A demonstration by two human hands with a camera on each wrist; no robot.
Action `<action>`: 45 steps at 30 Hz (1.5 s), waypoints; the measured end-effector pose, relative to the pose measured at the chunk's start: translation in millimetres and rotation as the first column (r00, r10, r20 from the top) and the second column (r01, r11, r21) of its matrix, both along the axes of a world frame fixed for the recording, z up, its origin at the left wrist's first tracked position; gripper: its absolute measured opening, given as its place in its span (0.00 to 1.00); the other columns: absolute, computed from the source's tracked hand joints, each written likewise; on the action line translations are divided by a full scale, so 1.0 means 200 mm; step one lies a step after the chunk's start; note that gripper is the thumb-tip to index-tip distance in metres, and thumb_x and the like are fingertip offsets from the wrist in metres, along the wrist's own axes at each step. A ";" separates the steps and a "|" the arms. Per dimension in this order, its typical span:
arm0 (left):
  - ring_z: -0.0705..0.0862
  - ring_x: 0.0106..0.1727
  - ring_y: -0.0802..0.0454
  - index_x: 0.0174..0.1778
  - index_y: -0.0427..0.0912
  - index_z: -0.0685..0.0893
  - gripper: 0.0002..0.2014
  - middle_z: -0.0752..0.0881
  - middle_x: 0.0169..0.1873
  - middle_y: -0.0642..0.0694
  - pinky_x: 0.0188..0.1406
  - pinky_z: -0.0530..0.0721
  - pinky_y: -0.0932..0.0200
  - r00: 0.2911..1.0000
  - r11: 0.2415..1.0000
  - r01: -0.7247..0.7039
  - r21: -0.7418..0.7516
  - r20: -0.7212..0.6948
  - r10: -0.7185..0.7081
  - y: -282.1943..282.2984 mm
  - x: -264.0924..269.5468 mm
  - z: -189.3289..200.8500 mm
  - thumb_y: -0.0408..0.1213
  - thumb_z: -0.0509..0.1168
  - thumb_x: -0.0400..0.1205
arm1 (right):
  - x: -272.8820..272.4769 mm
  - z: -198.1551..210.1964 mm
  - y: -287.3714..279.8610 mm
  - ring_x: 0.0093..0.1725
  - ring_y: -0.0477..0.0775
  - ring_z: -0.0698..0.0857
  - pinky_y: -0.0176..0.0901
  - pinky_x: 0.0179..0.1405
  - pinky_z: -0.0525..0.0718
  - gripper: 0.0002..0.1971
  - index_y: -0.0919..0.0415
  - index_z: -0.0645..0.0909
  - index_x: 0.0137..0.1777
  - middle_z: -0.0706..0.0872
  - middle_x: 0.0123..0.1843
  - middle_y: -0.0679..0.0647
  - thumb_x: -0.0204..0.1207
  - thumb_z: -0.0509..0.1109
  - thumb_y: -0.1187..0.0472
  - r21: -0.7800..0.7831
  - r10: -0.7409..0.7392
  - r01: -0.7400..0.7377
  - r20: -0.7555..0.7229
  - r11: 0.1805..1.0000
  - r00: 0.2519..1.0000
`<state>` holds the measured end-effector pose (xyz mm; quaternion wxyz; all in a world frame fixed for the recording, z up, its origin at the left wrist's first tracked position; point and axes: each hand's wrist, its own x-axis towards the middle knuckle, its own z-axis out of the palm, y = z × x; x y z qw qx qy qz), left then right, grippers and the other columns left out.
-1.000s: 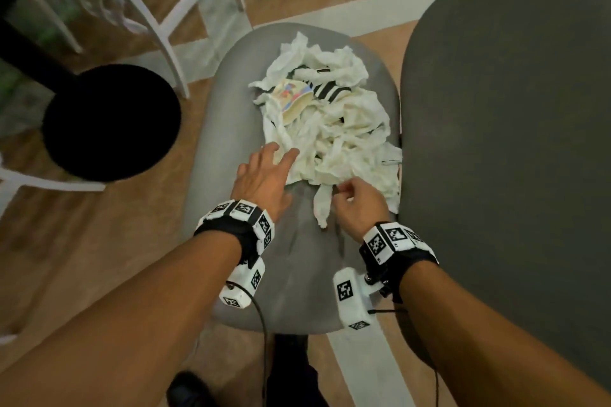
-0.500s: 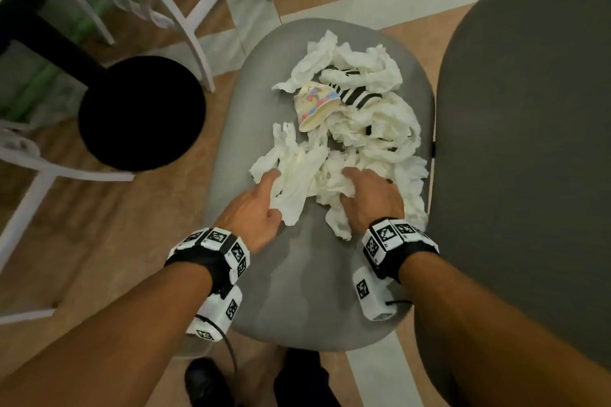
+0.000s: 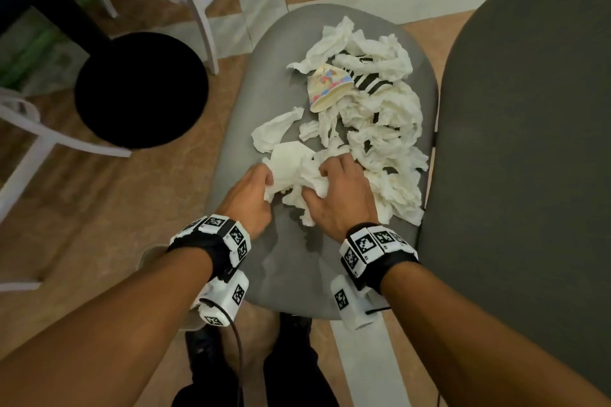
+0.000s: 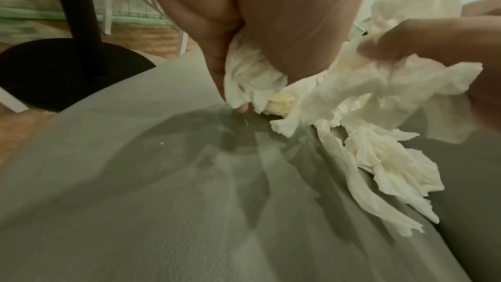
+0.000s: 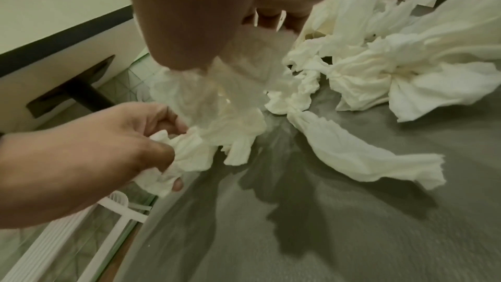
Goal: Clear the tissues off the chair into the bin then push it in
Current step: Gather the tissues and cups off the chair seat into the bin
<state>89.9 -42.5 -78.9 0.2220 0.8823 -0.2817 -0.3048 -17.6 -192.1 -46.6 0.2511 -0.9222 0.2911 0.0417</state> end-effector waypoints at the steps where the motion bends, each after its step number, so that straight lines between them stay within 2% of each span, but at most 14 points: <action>1: 0.82 0.50 0.45 0.62 0.50 0.69 0.24 0.80 0.56 0.50 0.45 0.77 0.56 0.999 0.999 -0.036 -0.020 -0.041 0.036 0.01 -0.01 0.01 0.23 0.62 0.75 | -0.01 0.01 0.01 0.53 0.58 0.80 0.54 0.52 0.83 0.20 0.57 0.75 0.60 0.77 0.58 0.53 0.74 0.70 0.46 0.056 0.008 -0.010 0.035 0.998 0.999; 3: 0.84 0.56 0.48 0.76 0.56 0.62 0.36 0.82 0.62 0.50 0.55 0.82 0.55 0.992 0.986 -0.064 -0.151 -0.121 0.046 0.02 -0.04 0.02 0.27 0.66 0.75 | -0.01 0.05 0.05 0.50 0.56 0.82 0.53 0.49 0.83 0.18 0.56 0.72 0.62 0.80 0.56 0.51 0.77 0.69 0.49 0.172 0.058 -0.069 0.068 0.983 0.996; 5: 0.84 0.58 0.54 0.81 0.58 0.57 0.40 0.82 0.64 0.53 0.60 0.81 0.58 0.984 0.956 -0.026 -0.291 -0.174 -0.026 0.03 -0.07 0.03 0.35 0.69 0.76 | 0.01 0.08 0.10 0.49 0.57 0.83 0.52 0.48 0.82 0.16 0.55 0.73 0.62 0.84 0.53 0.53 0.79 0.67 0.50 0.261 0.141 -0.149 0.049 0.954 0.989; 7: 0.84 0.58 0.57 0.74 0.56 0.68 0.29 0.83 0.61 0.54 0.61 0.82 0.57 0.987 0.945 0.014 -0.327 -0.148 -0.066 0.04 -0.09 0.03 0.41 0.67 0.77 | 0.03 0.09 0.16 0.49 0.59 0.84 0.49 0.46 0.80 0.13 0.56 0.75 0.60 0.86 0.50 0.55 0.79 0.67 0.51 0.297 0.183 -0.198 0.077 0.934 0.980; 10: 0.86 0.49 0.54 0.51 0.55 0.79 0.09 0.86 0.48 0.53 0.48 0.84 0.58 0.992 0.955 -0.079 -0.285 -0.121 0.046 0.09 -0.08 0.06 0.43 0.63 0.75 | 0.04 0.07 0.23 0.49 0.57 0.81 0.48 0.48 0.78 0.12 0.57 0.77 0.54 0.81 0.50 0.54 0.79 0.68 0.50 0.336 0.112 -0.147 0.120 0.930 0.986; 15: 0.86 0.43 0.62 0.48 0.48 0.83 0.07 0.88 0.40 0.56 0.39 0.82 0.67 0.944 0.914 -0.276 -0.296 -0.265 0.199 0.25 -0.07 0.15 0.34 0.65 0.76 | 0.08 0.09 0.39 0.55 0.50 0.81 0.44 0.53 0.77 0.18 0.52 0.73 0.63 0.82 0.58 0.49 0.81 0.64 0.42 0.491 0.065 -0.097 0.082 0.866 0.995; 21: 0.88 0.51 0.53 0.58 0.48 0.82 0.18 0.89 0.48 0.52 0.55 0.87 0.48 0.864 0.894 -0.410 -0.179 -0.390 0.318 0.65 0.03 0.12 0.39 0.64 0.71 | 0.28 -0.01 0.86 0.65 0.54 0.83 0.51 0.66 0.79 0.24 0.50 0.72 0.72 0.85 0.65 0.50 0.79 0.62 0.41 0.607 0.038 -0.036 0.009 0.794 0.999; 23: 0.87 0.53 0.52 0.66 0.44 0.73 0.23 0.86 0.51 0.51 0.59 0.85 0.48 0.834 0.878 -0.464 -0.118 -0.393 0.388 0.84 0.06 0.10 0.37 0.67 0.74 | 0.34 -0.08 1.04 0.62 0.55 0.85 0.54 0.65 0.82 0.26 0.48 0.76 0.68 0.87 0.61 0.50 0.75 0.62 0.37 0.640 0.063 -0.004 -0.070 0.769 0.996; 27: 0.85 0.52 0.49 0.69 0.44 0.63 0.30 0.83 0.50 0.51 0.53 0.83 0.54 0.746 0.826 -0.558 0.080 -0.387 0.542 1.20 0.09 -0.02 0.38 0.72 0.77 | 0.41 -0.23 1.32 0.57 0.60 0.87 0.47 0.56 0.82 0.19 0.59 0.82 0.63 0.89 0.57 0.58 0.81 0.64 0.46 0.630 0.167 -0.006 -0.198 0.777 0.966; 30: 0.85 0.56 0.52 0.69 0.45 0.67 0.32 0.84 0.52 0.54 0.55 0.82 0.57 0.649 0.760 -0.643 0.090 -0.462 0.604 1.41 0.07 -0.18 0.37 0.76 0.72 | 0.42 -0.40 1.48 0.54 0.58 0.86 0.42 0.49 0.77 0.16 0.61 0.82 0.63 0.89 0.57 0.58 0.82 0.66 0.52 0.605 0.198 -0.011 -0.243 0.796 0.950; 35: 0.88 0.57 0.51 0.71 0.51 0.79 0.30 0.90 0.56 0.52 0.64 0.84 0.45 0.507 0.714 -0.683 0.153 -0.604 0.615 1.63 -0.04 -0.50 0.33 0.73 0.71 | 0.36 -0.73 1.64 0.63 0.64 0.85 0.47 0.59 0.82 0.20 0.60 0.76 0.70 0.86 0.64 0.59 0.81 0.69 0.53 0.511 0.188 0.048 -0.400 0.858 0.897; 38: 0.83 0.65 0.50 0.77 0.55 0.75 0.38 0.85 0.66 0.52 0.70 0.79 0.49 0.518 0.709 -0.676 0.201 -0.555 0.651 1.71 -0.09 -0.63 0.36 0.73 0.68 | 0.29 -0.88 1.64 0.68 0.65 0.81 0.48 0.59 0.78 0.35 0.60 0.63 0.81 0.80 0.72 0.60 0.79 0.69 0.44 0.512 0.191 0.123 -0.517 0.850 0.834; 40: 0.83 0.65 0.49 0.78 0.53 0.74 0.36 0.84 0.66 0.51 0.67 0.80 0.54 0.533 0.709 -0.672 0.215 -0.524 0.664 1.72 -0.10 -0.66 0.33 0.72 0.72 | 0.25 -0.94 1.64 0.71 0.63 0.80 0.49 0.64 0.79 0.44 0.56 0.57 0.84 0.77 0.76 0.56 0.74 0.70 0.37 0.561 0.210 0.150 -0.526 0.814 0.824; 45: 0.79 0.70 0.49 0.77 0.45 0.75 0.30 0.81 0.70 0.47 0.67 0.78 0.57 0.557 0.710 -0.675 0.200 -0.494 0.668 1.65 -0.07 -0.59 0.27 0.68 0.77 | 0.18 -0.91 1.61 0.73 0.59 0.79 0.56 0.72 0.78 0.47 0.50 0.68 0.80 0.79 0.75 0.49 0.62 0.71 0.29 0.618 0.241 0.127 -0.476 0.776 0.846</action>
